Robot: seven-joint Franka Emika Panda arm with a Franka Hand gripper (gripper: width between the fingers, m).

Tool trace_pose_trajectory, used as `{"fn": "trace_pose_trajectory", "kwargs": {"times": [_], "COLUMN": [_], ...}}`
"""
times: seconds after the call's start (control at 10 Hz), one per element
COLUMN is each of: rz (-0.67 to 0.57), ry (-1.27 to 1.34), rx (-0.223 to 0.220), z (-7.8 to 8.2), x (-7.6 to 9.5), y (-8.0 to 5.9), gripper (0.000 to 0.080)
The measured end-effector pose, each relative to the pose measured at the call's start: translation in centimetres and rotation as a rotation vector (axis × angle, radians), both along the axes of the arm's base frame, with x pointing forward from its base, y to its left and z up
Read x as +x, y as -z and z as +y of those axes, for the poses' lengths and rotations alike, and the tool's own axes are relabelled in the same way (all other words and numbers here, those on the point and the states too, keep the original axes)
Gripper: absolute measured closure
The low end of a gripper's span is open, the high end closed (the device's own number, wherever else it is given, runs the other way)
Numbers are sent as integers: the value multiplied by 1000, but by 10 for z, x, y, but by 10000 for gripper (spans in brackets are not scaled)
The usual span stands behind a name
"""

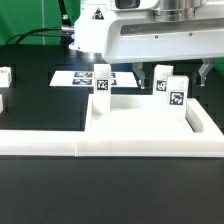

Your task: Assemble square table

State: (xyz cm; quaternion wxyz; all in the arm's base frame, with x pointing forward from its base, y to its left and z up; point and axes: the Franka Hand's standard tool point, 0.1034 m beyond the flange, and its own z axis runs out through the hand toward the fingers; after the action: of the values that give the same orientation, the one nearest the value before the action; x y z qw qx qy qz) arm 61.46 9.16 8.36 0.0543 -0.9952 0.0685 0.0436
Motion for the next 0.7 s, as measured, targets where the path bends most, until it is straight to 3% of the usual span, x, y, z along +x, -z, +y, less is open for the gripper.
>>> {"fn": "trace_pose_trajectory", "kwargs": {"times": [0.3, 0.5, 0.6, 0.7], "rz": [-20, -17, -8, 4], "ry": [14, 40, 119, 228], "rx": [-11, -13, -16, -23], "z": [2, 1, 1, 2], "x": [4, 4, 4, 4], "y": [3, 3, 3, 3], "gripper": [150, 414, 414, 511]}}
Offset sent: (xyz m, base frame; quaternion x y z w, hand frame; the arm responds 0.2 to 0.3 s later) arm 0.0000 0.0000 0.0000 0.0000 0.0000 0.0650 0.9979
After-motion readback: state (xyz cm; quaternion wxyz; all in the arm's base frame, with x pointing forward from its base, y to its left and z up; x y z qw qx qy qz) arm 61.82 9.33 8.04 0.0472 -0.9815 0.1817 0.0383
